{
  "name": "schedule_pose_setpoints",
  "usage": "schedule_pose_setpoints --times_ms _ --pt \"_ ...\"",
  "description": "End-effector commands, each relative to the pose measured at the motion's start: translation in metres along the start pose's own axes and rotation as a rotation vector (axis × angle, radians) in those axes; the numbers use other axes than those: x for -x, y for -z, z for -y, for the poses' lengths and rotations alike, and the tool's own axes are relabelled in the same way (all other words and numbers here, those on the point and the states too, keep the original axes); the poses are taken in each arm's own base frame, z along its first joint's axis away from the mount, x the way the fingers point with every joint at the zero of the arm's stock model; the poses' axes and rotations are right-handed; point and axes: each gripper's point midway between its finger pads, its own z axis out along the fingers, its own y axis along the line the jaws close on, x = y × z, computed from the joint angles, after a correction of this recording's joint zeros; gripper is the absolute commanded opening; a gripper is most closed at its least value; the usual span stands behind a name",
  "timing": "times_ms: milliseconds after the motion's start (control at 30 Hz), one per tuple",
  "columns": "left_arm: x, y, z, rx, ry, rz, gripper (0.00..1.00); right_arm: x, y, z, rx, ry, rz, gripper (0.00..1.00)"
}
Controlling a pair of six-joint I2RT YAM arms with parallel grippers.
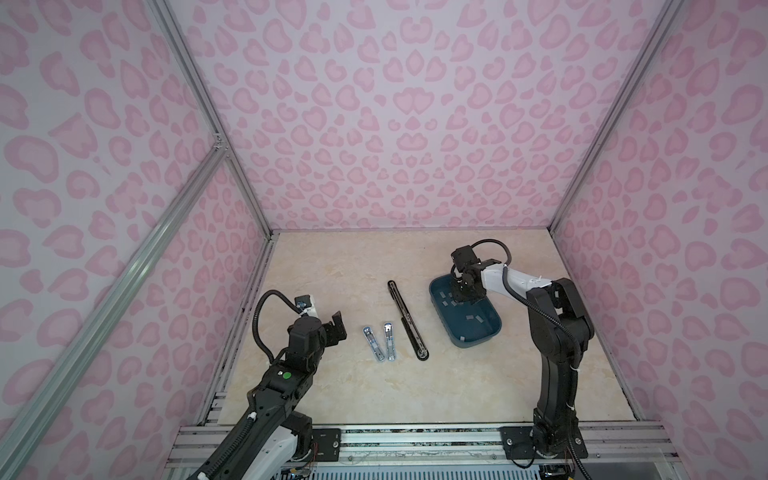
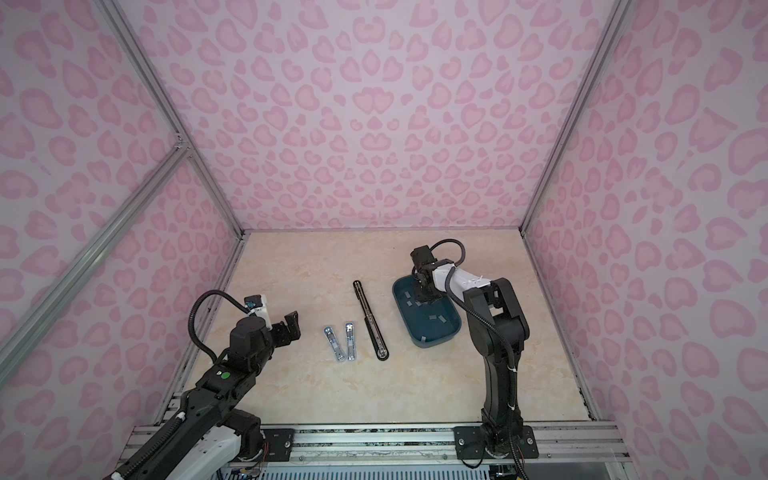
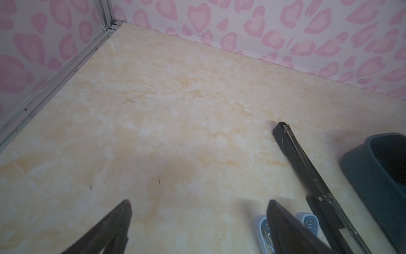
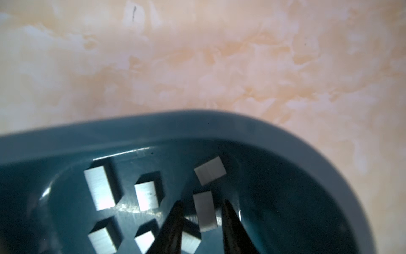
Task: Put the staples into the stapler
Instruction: 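Lower the right gripper and grasp a grey staple strip in the tray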
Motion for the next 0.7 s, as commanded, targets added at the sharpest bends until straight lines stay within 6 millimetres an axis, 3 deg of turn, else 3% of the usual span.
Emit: schedule_pose_setpoints --times_ms 0,667 --pt "0.007 0.001 0.002 -0.013 0.008 0.030 0.97 -0.002 -0.002 0.004 -0.022 -0.005 -0.003 0.31" --pt "0.006 0.001 0.004 -0.024 0.006 0.029 0.97 -0.005 -0.014 -0.001 0.008 -0.026 -0.025 0.26"
